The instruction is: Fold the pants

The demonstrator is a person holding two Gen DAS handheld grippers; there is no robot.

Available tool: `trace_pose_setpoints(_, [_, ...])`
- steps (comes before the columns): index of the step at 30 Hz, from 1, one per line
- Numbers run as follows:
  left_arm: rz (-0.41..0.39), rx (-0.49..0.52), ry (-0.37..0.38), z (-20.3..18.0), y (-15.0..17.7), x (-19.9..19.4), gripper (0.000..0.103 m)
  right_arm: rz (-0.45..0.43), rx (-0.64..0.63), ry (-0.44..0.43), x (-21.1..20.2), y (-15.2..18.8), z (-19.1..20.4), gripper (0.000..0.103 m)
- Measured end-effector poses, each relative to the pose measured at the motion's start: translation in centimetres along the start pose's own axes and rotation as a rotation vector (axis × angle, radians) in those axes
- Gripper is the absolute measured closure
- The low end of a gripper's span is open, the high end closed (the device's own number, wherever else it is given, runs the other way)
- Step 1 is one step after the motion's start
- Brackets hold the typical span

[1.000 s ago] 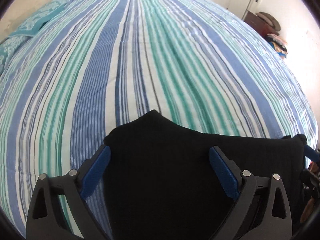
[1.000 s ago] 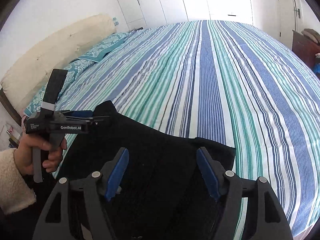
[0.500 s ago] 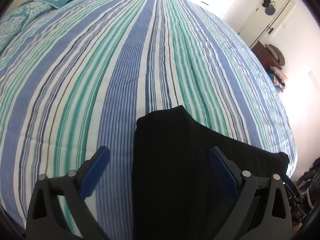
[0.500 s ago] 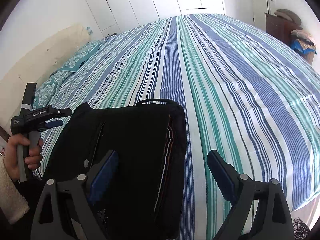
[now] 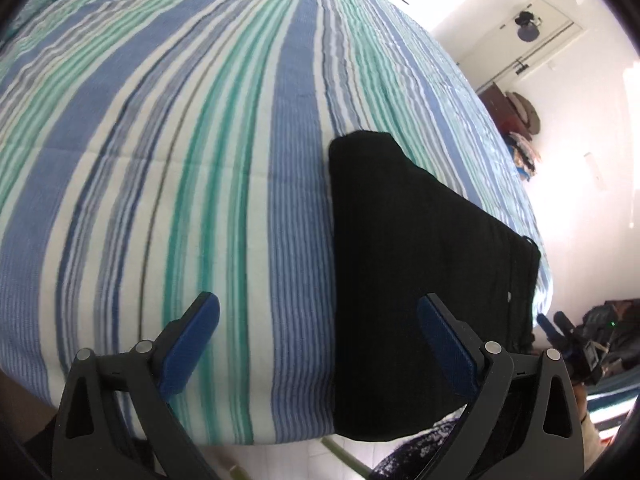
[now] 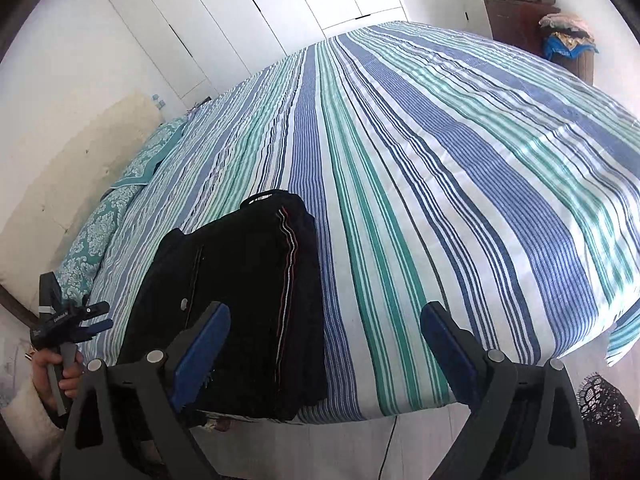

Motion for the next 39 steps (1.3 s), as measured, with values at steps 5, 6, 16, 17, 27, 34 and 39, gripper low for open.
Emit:
trace_pose_setpoints(5, [0.099,0.088,0.036,-2.8,0.5,3.8,0.003,0.168,-0.002,-0.205,3.4,0.9,1.0,0.003])
trace_pose_setpoints(6, [0.115,0.118,0.016,-3.4,0.6,4.6,0.003,0.206,-0.016,-0.209,4.3,1.1,1.0,0.003])
trace_pose_setpoints(16, [0.068,0.237,-0.055,-8.6,1.2,4.9,0.078,0.373,-0.176,-0.237,8.9,2.7,3.9,0.053])
trace_pose_setpoints(17, [0.051,0.219,-0.043,-8.8,1.1,4.1,0.085,0.369,-0.188,-0.234,8.7,2.7,4.1,0.058])
trace_pose_setpoints(27, [-0.179,0.204,-0.02,-11.0,-3.7,-5.8,0.088,0.205,-0.299,-0.309,3.8,-0.8,11.6,0.07])
trace_pose_setpoints(34, [-0.237,0.057,-0.268,-3.0,-9.1,-5.0,0.063,0.168,-0.337,-0.307,9.4,-5.2,17.6,0.066])
trace_pose_setpoints(39, [-0.286,-0.034,-0.464,0.7,-6.2,-6.3,0.019,0.151,-0.244,-0.101,13.7,-5.5,15.8,0.001])
Point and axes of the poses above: each gripper's, at about its wrist camera, not at the fingertips, and x roughly the way its jaws point, z to its left, y to its underside, the point moved 8 cm from there along x, roughly the way its jaws point, and after that the axes turned 10 degrees about z, right-handed, at the moved point
